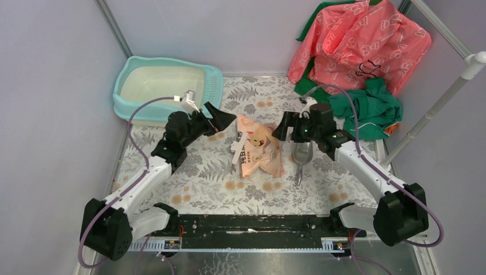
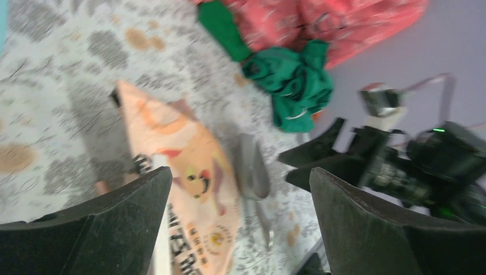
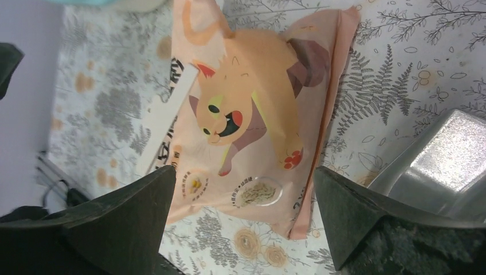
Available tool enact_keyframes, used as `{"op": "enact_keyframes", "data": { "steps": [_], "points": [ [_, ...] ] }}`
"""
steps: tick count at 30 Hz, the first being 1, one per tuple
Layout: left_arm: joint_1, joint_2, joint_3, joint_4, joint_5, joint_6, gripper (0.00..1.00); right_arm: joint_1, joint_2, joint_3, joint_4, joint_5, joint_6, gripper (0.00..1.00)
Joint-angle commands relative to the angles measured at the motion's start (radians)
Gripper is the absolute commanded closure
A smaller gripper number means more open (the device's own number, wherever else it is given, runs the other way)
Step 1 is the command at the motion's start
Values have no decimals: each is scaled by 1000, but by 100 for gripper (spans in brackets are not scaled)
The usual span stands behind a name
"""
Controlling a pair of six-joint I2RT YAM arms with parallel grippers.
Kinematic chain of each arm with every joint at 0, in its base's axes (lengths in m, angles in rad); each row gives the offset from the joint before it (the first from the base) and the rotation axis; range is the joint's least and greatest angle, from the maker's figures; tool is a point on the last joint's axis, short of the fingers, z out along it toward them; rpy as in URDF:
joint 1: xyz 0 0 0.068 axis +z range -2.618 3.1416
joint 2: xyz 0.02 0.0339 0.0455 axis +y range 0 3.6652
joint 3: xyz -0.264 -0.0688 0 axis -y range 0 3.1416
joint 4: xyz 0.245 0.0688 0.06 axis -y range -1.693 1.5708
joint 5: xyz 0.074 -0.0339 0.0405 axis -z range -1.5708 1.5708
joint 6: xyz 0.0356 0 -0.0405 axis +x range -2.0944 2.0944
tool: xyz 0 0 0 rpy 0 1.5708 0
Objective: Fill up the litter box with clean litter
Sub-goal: Remove the clamp from the cat litter bag.
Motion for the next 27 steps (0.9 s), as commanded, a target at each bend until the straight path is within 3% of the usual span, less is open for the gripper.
{"op": "enact_keyframes", "data": {
  "steps": [1, 8, 18, 27],
  "points": [
    [-21, 75, -48, -46, -125, 71, 1, 115, 36, 91, -104, 275, -90, 4],
    [-22, 238, -80, 32, -199, 103, 8, 244, 80, 110, -127, 477, -96, 13],
    [-21, 503, 94, 61, -201, 133, 7, 316, 62, 55, -115, 522, -74, 19],
    [-31, 623, 217, 36, -175, 149, 11, 326, 39, 15, -112, 541, -76, 21]
  ]
}}
